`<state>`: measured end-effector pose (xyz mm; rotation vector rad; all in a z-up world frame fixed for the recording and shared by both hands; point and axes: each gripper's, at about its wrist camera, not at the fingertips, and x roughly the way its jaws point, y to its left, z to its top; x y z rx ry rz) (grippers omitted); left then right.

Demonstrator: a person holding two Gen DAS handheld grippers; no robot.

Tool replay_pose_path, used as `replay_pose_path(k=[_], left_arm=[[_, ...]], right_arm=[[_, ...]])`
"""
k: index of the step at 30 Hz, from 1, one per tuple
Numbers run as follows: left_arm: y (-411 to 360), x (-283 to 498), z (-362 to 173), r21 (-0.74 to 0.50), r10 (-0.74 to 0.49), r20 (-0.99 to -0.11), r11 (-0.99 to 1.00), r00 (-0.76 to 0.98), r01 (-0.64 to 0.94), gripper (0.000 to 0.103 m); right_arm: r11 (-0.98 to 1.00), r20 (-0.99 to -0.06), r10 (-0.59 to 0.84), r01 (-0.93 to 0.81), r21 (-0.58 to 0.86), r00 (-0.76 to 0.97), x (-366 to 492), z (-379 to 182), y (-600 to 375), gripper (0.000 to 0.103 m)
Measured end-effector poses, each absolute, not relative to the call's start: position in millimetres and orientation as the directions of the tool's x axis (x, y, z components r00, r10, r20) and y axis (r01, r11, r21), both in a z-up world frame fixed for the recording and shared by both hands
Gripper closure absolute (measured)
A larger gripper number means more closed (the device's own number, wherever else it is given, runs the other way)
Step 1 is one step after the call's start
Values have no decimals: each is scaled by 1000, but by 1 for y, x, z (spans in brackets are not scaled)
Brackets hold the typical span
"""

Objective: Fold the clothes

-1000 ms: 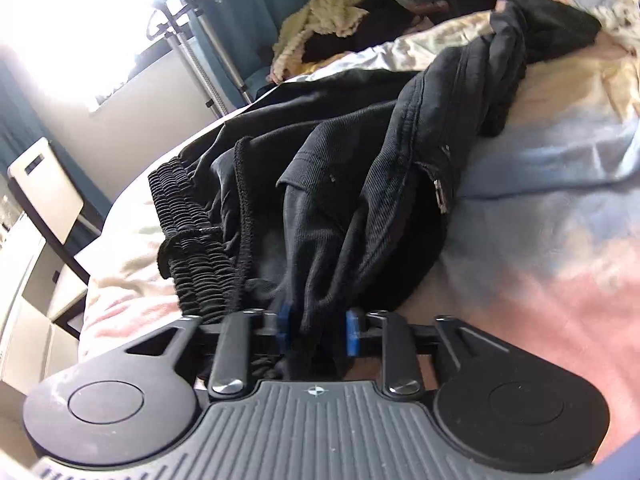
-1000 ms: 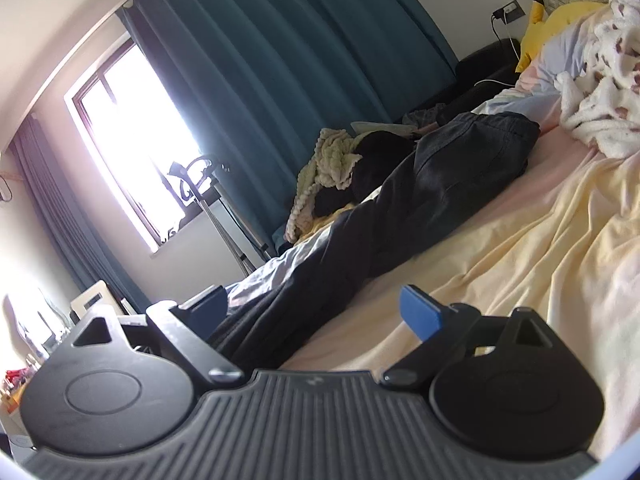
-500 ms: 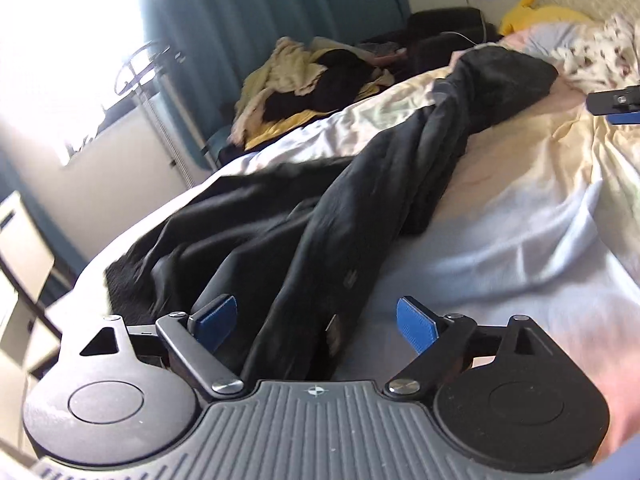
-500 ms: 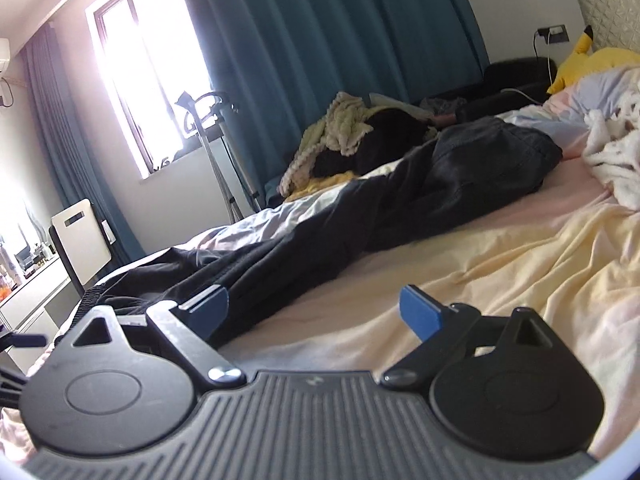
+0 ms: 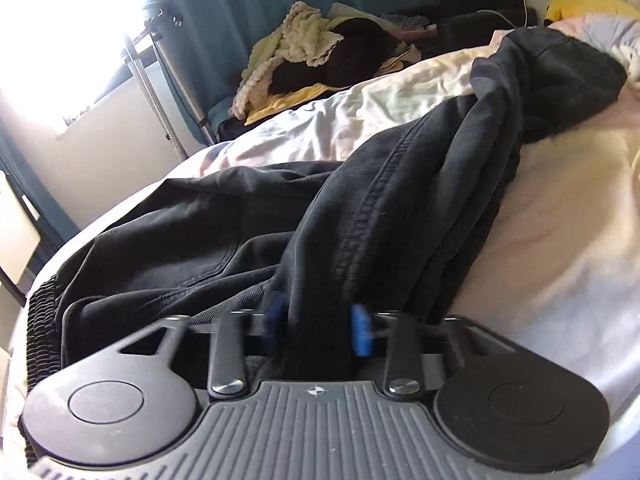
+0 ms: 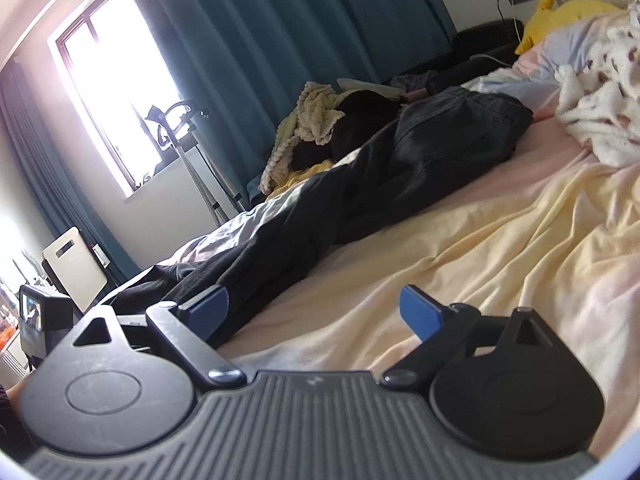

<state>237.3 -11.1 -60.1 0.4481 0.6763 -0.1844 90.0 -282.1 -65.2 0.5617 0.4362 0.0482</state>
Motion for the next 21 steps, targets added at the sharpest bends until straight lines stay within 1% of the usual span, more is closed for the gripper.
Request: replay_pose_path(k=[3, 7, 10, 11, 13, 16, 18, 19, 21], left_arm=[[-9, 226, -46, 331, -47, -620, 890, 783, 315, 87], [-9, 201, -24, 269, -129, -585, 900, 801, 342, 89], [-16, 172, -20, 244, -183, -576, 892, 797, 381, 90], [-18, 161, -22, 236, -199, -578, 888, 791, 396, 90], [-21, 143, -31, 182, -236, -598, 891, 766, 417, 90], [-26, 121, -58, 166, -229, -606, 900, 761, 403, 91], [-27, 115, -72, 129, -227, -603, 918, 765, 374, 91], [-28, 113, -75, 125, -221, -601, 923, 768, 364, 91], [-34, 111, -75, 169, -204, -592, 914, 779, 368, 90]], right_arm=[[836, -397, 164, 87, 542, 903, 93, -69, -287, 9], [820, -396, 171, 92, 565, 902, 92, -69, -290, 9], [825, -389, 171, 84, 560, 905, 90, -65, -288, 9], [825, -387, 172, 82, 559, 906, 89, -64, -287, 9], [830, -389, 171, 80, 553, 905, 89, -64, -286, 9], [831, -401, 177, 82, 551, 899, 89, -67, -285, 9], [829, -398, 182, 77, 554, 899, 88, -69, -285, 9], [828, -392, 184, 73, 556, 901, 86, -69, -286, 9], [828, -378, 191, 58, 558, 906, 85, -70, -286, 9]])
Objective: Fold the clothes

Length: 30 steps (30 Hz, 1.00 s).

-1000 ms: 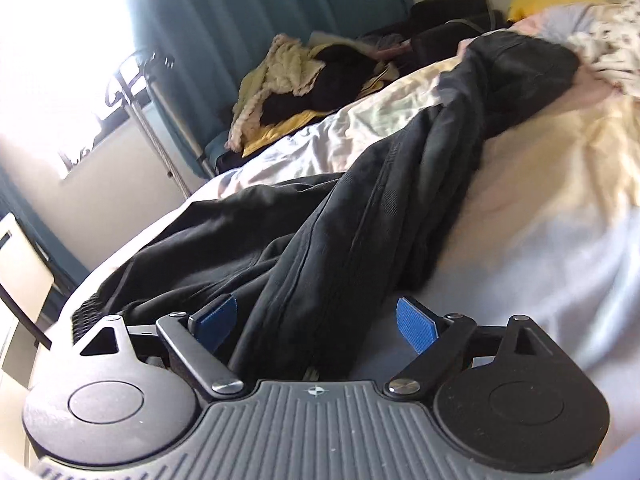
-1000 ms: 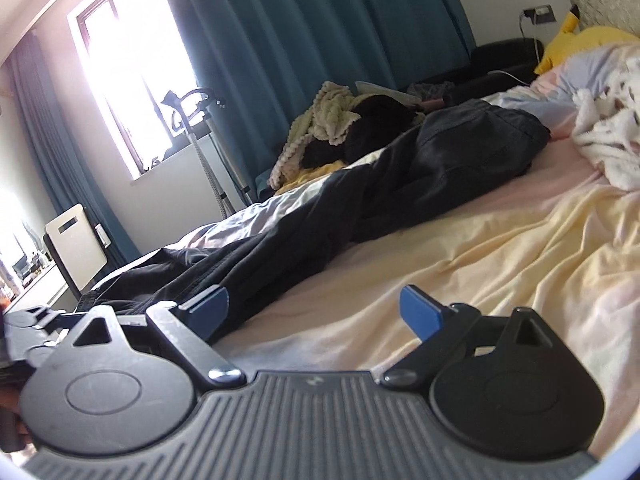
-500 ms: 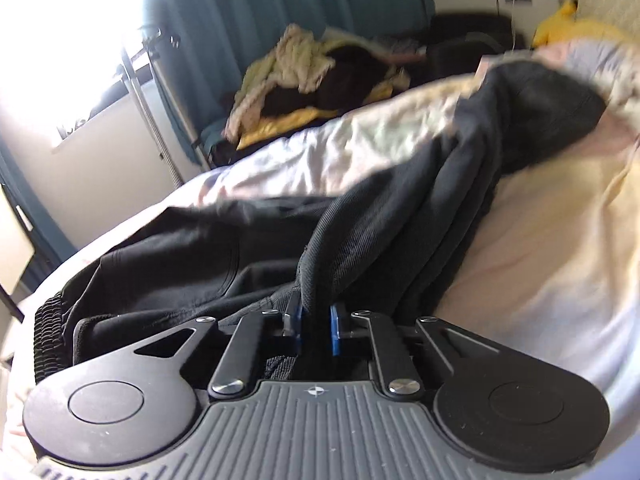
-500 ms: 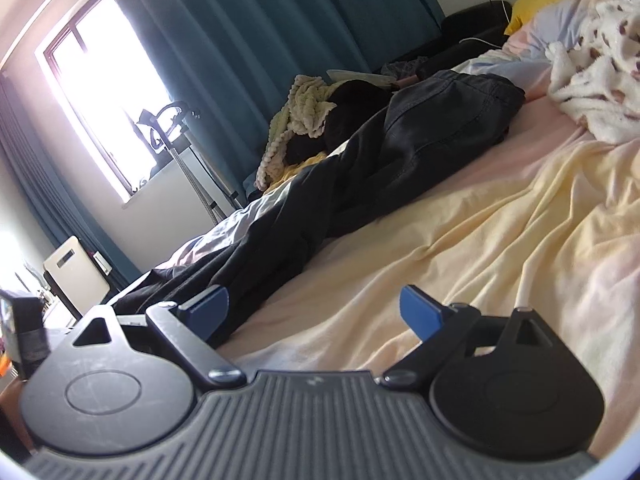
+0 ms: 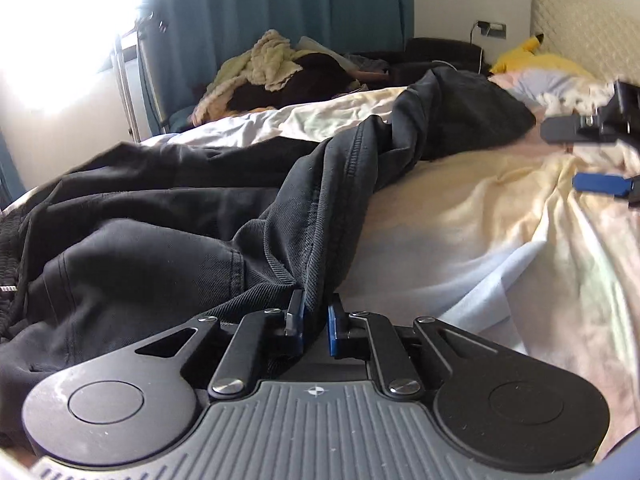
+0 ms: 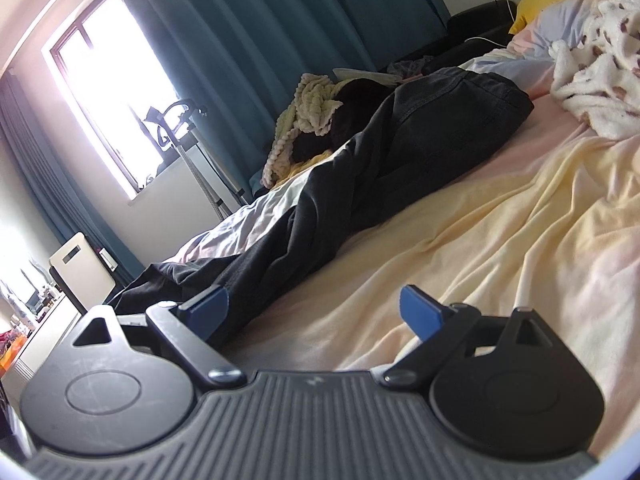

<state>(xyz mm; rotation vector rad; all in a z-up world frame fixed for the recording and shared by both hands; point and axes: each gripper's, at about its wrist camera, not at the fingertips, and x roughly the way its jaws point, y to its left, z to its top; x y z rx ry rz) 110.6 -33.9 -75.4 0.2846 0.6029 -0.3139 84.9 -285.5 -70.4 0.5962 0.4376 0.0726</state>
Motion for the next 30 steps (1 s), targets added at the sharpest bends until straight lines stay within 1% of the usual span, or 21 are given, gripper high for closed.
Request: replay_pose_path(k=[1, 3, 6, 8, 11, 14, 16, 17, 18, 19, 20, 23, 25, 26, 27, 28, 30], left_arm=[[-34, 111, -74, 165, -205, -593, 916, 779, 366, 90], [-29, 113, -70, 120, -218, -594, 928, 775, 353, 90], [-22, 112, -67, 68, -242, -580, 937, 778, 342, 90], [-20, 112, -67, 46, -252, -584, 939, 772, 341, 90], [-14, 112, -65, 2, -278, -584, 939, 762, 344, 90], [-5, 116, -66, -62, -320, -580, 934, 749, 351, 90], [1, 118, -68, -105, -348, -574, 929, 741, 355, 90], [4, 119, -69, -122, -361, -569, 926, 739, 358, 90], [7, 120, -70, -140, -374, -566, 922, 735, 361, 90], [10, 121, -71, -162, -388, -564, 918, 729, 362, 90], [13, 122, -71, -182, -401, -560, 913, 724, 365, 90], [22, 126, -73, -239, -439, -548, 898, 712, 370, 91], [27, 129, -74, -273, -459, -538, 889, 707, 369, 92], [30, 131, -74, -291, -469, -533, 883, 704, 368, 92], [33, 133, -75, -306, -476, -531, 879, 701, 365, 93], [35, 134, -75, -319, -482, -531, 876, 697, 362, 94], [41, 135, -72, -348, -494, -525, 868, 694, 355, 94]], right_arm=[[827, -370, 194, 51, 559, 908, 85, -71, -285, 9], [826, -358, 204, 37, 562, 911, 86, -70, -284, 9], [850, -337, 204, 5, 528, 919, 89, -65, -278, 9], [856, -331, 230, -28, 517, 915, 96, -61, -272, 9], [867, -357, 299, -96, 489, 885, 120, -53, -257, 10], [874, -364, 352, -163, 458, 862, 160, -44, -233, 10], [880, -407, 361, -162, 446, 839, 198, -44, -217, 11], [884, -437, 361, -152, 442, 824, 219, -46, -209, 12], [891, -469, 351, -135, 434, 811, 238, -49, -203, 16], [904, -505, 322, -101, 416, 801, 254, -55, -200, 19], [915, -539, 292, -67, 397, 790, 270, -60, -198, 26], [943, -636, 198, 32, 330, 745, 316, -77, -192, 28], [945, -664, 177, 63, 321, 727, 336, -85, -193, 32], [947, -668, 165, 72, 313, 726, 341, -86, -193, 46], [953, -670, 145, 80, 294, 728, 341, -85, -193, 66], [960, -667, 126, 80, 269, 735, 339, -82, -193, 78], [968, -643, 108, 66, 241, 758, 327, -73, -192, 89]])
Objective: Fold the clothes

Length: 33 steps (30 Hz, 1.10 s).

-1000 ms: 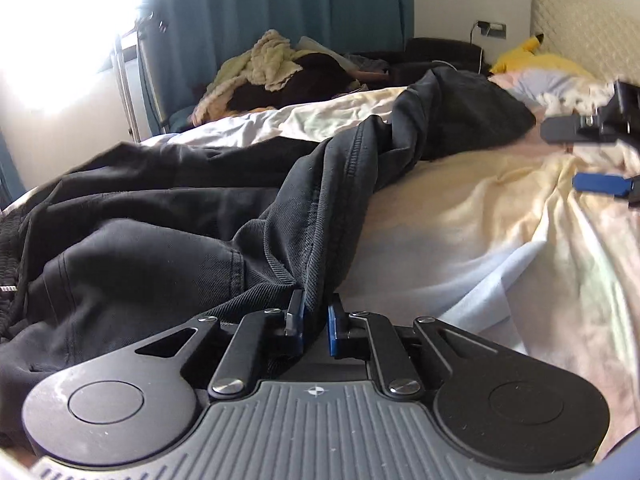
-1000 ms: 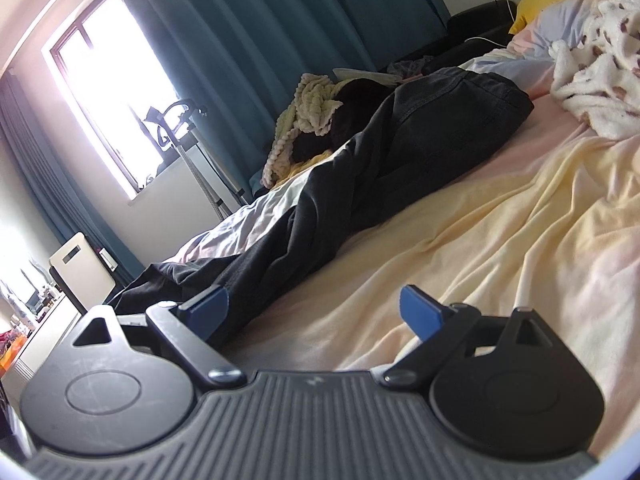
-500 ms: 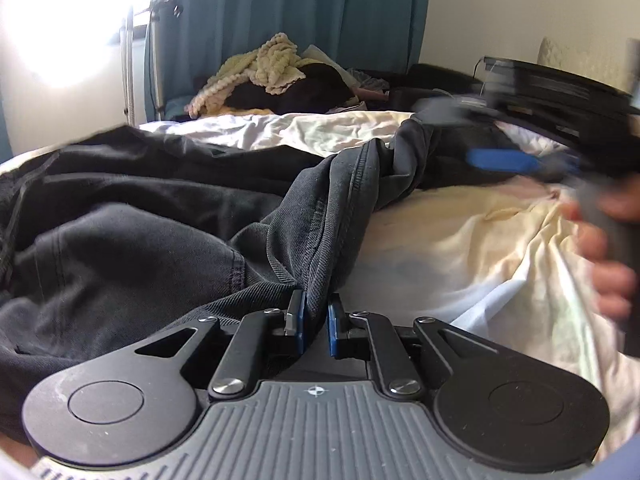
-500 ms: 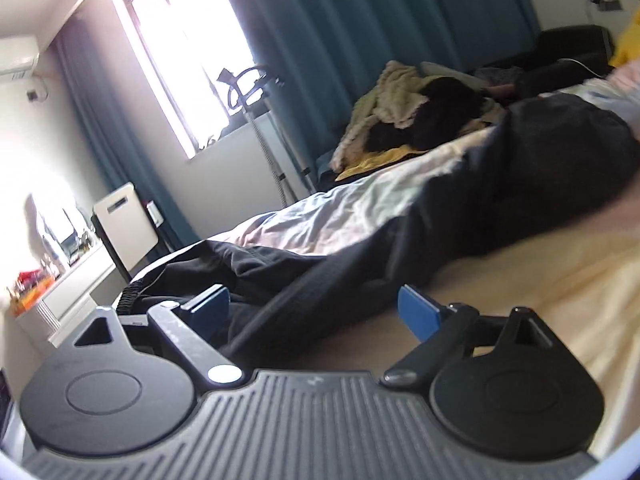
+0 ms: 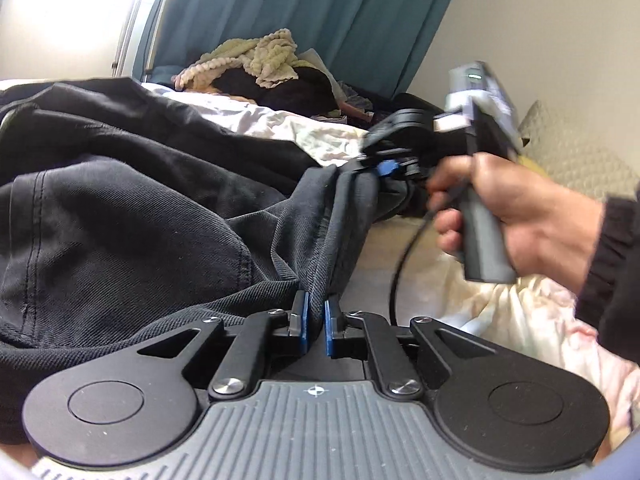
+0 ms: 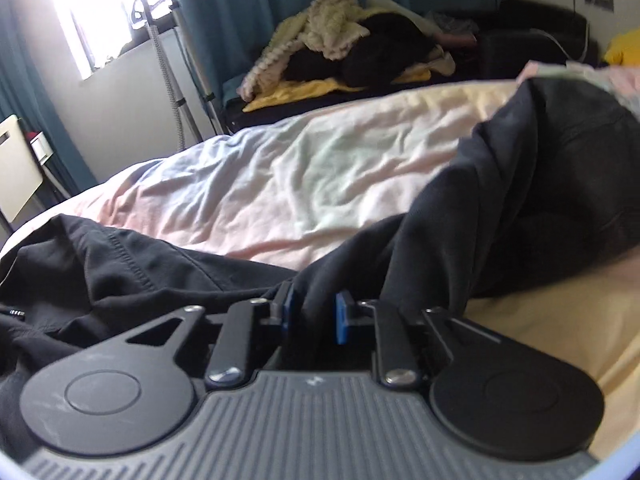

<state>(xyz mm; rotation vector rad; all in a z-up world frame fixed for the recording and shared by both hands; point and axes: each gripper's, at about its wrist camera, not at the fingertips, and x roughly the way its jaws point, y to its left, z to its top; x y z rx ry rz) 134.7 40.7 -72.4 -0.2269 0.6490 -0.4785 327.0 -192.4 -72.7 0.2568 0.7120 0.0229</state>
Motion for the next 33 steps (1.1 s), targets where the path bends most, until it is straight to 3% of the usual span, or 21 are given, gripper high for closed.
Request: replay_pose_path(k=[6, 15, 19, 23, 25, 27, 30, 33], left_arm=[[61, 122, -57, -388, -500, -497, 859, 709, 334, 95], [46, 101, -51, -266, -453, -531, 891, 716, 367, 93], [33, 95, -46, -189, -405, -532, 913, 744, 362, 87], [19, 95, -45, -137, -372, -542, 924, 754, 357, 72], [11, 93, -46, -109, -364, -544, 924, 756, 366, 64], [2, 90, -48, -71, -360, -542, 920, 759, 385, 49], [-11, 89, -53, -19, -365, -539, 906, 759, 423, 30], [-23, 95, -62, 40, -348, -543, 898, 764, 437, 29]], right_arm=[[943, -546, 106, 89, 320, 831, 240, -46, -217, 96], [837, -650, 255, 173, 519, 716, 136, -124, -260, 96], [818, -629, 280, 163, 552, 725, 132, -120, -263, 95], [792, -568, 259, 165, 587, 781, 116, -100, -280, 89], [782, -531, 227, 172, 599, 816, 105, -89, -293, 77], [772, -494, 185, 186, 608, 849, 96, -78, -309, 52], [748, -453, 51, 266, 607, 890, 92, -65, -345, 40], [701, -446, 6, 314, 641, 895, 109, -64, -373, 36]])
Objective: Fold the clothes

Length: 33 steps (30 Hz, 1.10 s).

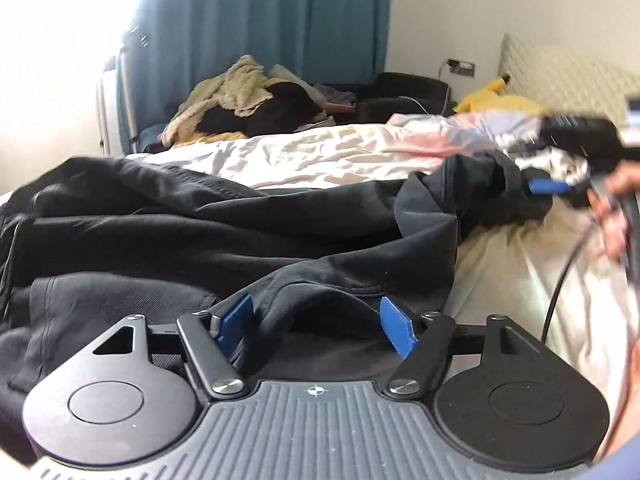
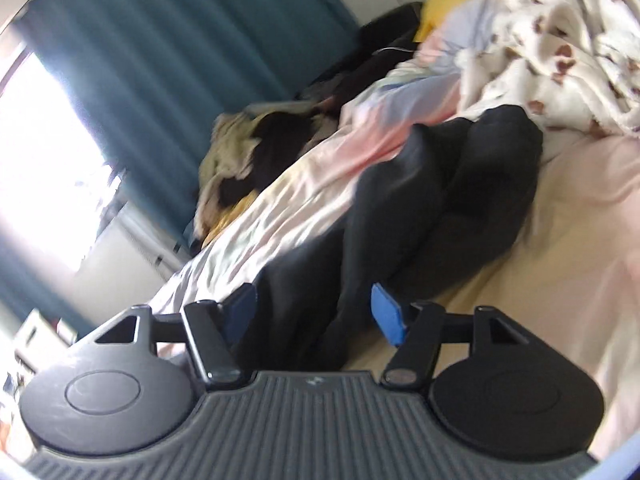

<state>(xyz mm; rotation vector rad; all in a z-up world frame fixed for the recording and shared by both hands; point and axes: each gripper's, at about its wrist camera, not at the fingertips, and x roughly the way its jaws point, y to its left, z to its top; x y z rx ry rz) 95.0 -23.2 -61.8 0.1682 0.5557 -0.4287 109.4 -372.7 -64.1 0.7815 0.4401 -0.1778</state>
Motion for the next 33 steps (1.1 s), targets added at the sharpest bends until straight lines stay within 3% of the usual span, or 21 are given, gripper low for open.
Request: replay_pose_path(k=[2, 5, 7, 10, 11, 13, 14, 17, 19, 24, 27, 33], left_arm=[[-29, 100, -67, 62, -330, -549, 900, 768, 431, 29], [-36, 104, -75, 111, -304, -545, 898, 781, 427, 31], [-37, 109, -81, 119, -299, -550, 896, 780, 428, 37], [-28, 122, -87, 27, -326, -583, 907, 744, 419, 62], [-23, 125, -87, -13, -340, -590, 911, 733, 412, 75], [-9, 131, -83, -99, -374, -585, 914, 720, 394, 83], [0, 135, -80, -158, -401, -578, 909, 710, 385, 86], [30, 137, -67, -306, -471, -519, 882, 713, 360, 87], [47, 136, -60, -377, -507, -485, 857, 712, 352, 87], [68, 122, -48, -427, -527, -451, 836, 721, 344, 87], [72, 113, -44, -426, -520, -465, 841, 717, 334, 87], [70, 100, -44, -379, -484, -517, 869, 706, 318, 86]], right_arm=[[718, -459, -37, 344, 606, 888, 128, -62, -382, 33], [775, -477, -131, 390, 497, 869, 159, -55, -391, 16], [823, -494, -209, 425, 378, 844, 183, -52, -396, 15], [861, -554, -249, 444, 250, 794, 222, -55, -400, 16], [871, -578, -251, 442, 216, 776, 232, -58, -402, 19], [899, -620, -275, 425, 104, 735, 250, -62, -403, 60], [906, -633, -283, 417, 69, 721, 255, -62, -404, 91], [900, -596, -274, 420, 117, 754, 245, -44, -414, 94], [889, -521, -292, 428, 160, 802, 226, -21, -419, 94], [818, -346, -359, 470, 331, 867, 133, 23, -427, 96], [704, -395, -383, 541, 460, 835, 70, 3, -436, 98], [361, -608, -287, 671, 647, 740, -5, -85, -466, 98]])
